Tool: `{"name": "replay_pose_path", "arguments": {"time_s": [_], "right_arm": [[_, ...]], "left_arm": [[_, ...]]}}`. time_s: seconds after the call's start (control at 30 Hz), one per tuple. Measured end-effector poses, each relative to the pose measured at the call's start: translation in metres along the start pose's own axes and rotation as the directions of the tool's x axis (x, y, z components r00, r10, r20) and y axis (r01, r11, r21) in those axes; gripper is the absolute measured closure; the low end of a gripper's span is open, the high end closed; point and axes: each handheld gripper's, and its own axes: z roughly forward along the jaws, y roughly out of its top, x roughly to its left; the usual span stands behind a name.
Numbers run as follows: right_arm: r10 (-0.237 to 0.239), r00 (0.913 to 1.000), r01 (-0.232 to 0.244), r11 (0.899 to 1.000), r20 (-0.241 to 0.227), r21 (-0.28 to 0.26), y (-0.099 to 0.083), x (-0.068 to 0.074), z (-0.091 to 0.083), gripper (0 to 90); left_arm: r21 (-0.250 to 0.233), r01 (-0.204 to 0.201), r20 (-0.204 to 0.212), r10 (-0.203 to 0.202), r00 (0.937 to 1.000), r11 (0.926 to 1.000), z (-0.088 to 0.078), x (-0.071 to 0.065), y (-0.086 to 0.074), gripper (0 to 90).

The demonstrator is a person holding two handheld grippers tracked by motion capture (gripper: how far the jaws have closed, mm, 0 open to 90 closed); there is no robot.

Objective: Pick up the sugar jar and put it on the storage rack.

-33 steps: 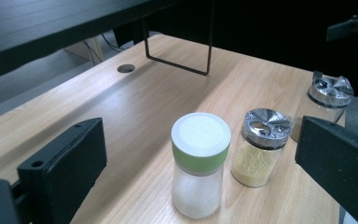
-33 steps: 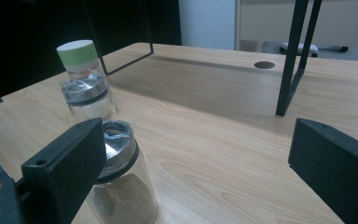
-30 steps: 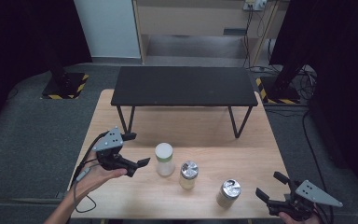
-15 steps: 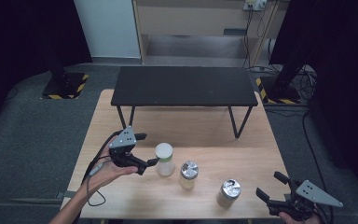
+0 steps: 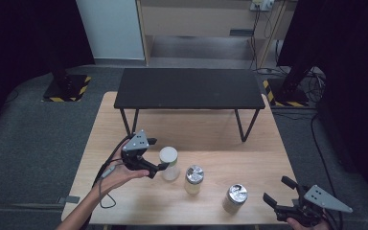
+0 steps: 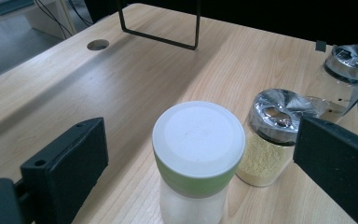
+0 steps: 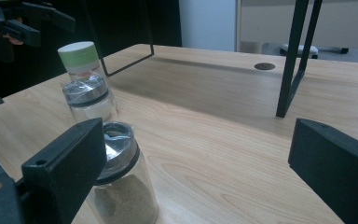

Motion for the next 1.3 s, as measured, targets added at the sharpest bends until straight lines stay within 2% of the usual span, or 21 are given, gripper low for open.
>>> {"name": "replay_pose_path", "arguments": {"time_s": [0.2,0.57,0.77,1.07,1.3], "right_arm": [[0.004,1.0,-0.004,1.0,0.001,-0.001,0.0,0.0,0.0,4.8],[0.004,1.0,-0.004,1.0,0.001,-0.002,0.0,0.0,-0.001,4.8],[0.009,1.0,-0.009,1.0,-0.002,-0.003,-0.001,-0.001,-0.001,4.9],[0.01,1.0,-0.01,1.0,-0.002,-0.002,-0.001,-0.001,0.0,4.9],[0.01,0.9999,-0.01,1.0,-0.002,-0.003,-0.001,-0.001,0.0,4.9]], "left_arm": [[0.014,-0.008,-0.001,0.008,1.0,0.9999,0.011,0.0,-0.002,2.9],[0.024,0.001,0.009,-0.001,1.0,0.9997,0.028,0.001,-0.007,6.3],[0.029,0.0,0.012,0.0,0.9999,0.9996,0.035,0.001,-0.012,11.9],[0.009,-0.012,0.021,0.012,0.9997,0.9999,0.04,0.002,-0.019,20.2],[-0.004,-0.029,0.005,0.029,0.9996,0.9996,0.041,0.001,-0.025,31.3]]}}
